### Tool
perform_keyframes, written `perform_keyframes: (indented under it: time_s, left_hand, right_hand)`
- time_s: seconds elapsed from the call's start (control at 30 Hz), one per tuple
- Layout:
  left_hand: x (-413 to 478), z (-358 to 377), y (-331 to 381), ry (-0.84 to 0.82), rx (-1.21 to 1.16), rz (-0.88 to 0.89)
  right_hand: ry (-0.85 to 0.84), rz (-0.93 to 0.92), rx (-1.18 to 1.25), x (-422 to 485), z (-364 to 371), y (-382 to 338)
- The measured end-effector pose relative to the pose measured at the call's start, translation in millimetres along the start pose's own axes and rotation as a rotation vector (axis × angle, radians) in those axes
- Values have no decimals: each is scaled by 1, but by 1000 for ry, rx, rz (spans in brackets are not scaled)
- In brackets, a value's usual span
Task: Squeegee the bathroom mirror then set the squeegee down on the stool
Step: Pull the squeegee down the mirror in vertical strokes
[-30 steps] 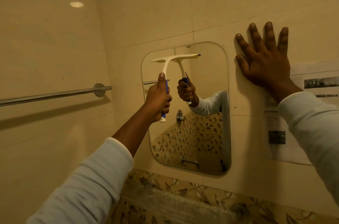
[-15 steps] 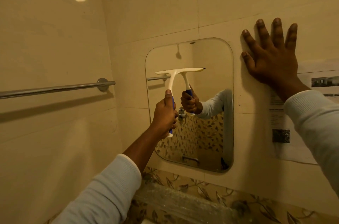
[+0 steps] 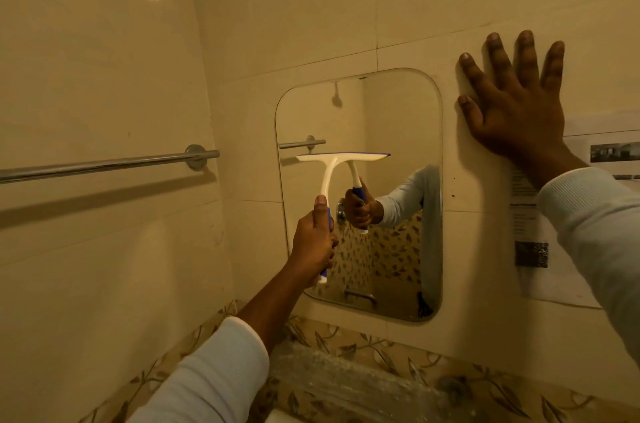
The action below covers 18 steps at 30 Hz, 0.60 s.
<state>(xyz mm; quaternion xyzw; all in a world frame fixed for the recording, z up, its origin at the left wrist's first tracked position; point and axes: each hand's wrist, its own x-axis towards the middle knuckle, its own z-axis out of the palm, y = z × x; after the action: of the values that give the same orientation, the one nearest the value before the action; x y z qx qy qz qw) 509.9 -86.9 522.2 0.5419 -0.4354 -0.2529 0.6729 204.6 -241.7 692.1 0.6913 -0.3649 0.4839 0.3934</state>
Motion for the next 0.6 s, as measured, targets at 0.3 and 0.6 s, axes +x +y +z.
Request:
perform_keyframes:
  time_s: [0.3, 0.6]
  left_hand:
    - [-18, -6, -30, 8, 35, -68]
    - [-40, -11, -61, 17, 46, -166]
  right_hand:
    - [-10, 4, 19, -1, -3, -1]
    - [-27, 8, 9, -1, -6, -4]
